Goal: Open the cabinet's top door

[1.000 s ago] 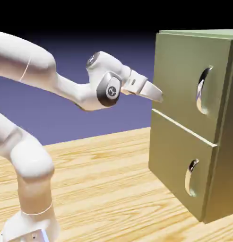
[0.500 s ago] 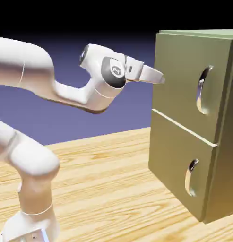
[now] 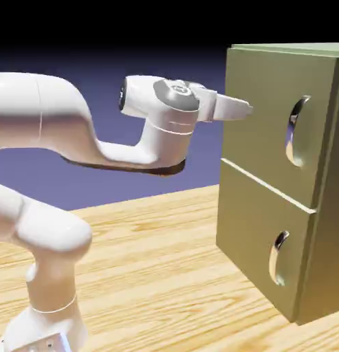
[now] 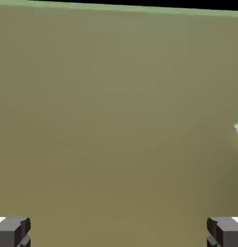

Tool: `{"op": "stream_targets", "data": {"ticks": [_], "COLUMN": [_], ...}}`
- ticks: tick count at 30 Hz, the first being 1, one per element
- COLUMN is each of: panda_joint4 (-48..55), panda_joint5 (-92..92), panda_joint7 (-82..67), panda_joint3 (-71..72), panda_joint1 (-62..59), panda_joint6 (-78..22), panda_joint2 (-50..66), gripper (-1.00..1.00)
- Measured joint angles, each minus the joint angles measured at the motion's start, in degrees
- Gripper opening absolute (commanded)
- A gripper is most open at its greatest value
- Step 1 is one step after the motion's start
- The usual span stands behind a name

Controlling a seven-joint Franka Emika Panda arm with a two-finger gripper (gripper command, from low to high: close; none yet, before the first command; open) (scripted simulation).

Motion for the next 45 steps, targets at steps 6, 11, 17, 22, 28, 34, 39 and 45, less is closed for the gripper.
{"op": "stream_targets", "data": {"ticks": [6,11,17,22,28,34,39,45], "panda_joint4": [2.8,5.2,8.0,11.7,14.2,3.7,-5.1,-15.2], "panda_joint5": [-15.0,-27.4,-42.4,-46.6,-46.4,-40.5,-33.1,-21.3], "panda_joint7": [10.6,19.5,30.2,33.0,33.3,33.0,31.4,28.0], "panda_joint3": [-5.9,-10.8,-16.6,-20.5,-22.5,-13.3,-4.3,8.2], "panda_joint1": [4.9,9.0,14.0,19.4,23.4,10.9,0.6,-10.4], "panda_joint6": [-0.3,-0.5,-0.8,-1.5,-3.8,-11.1,-17.3,-25.6], "panda_joint2": [-2.3,-4.3,-6.6,-6.1,-4.1,-3.4,-4.6,-8.7], "gripper": [0.0,0.0,0.0,0.0,-1.0,-1.0,-1.0,-1.0]}}
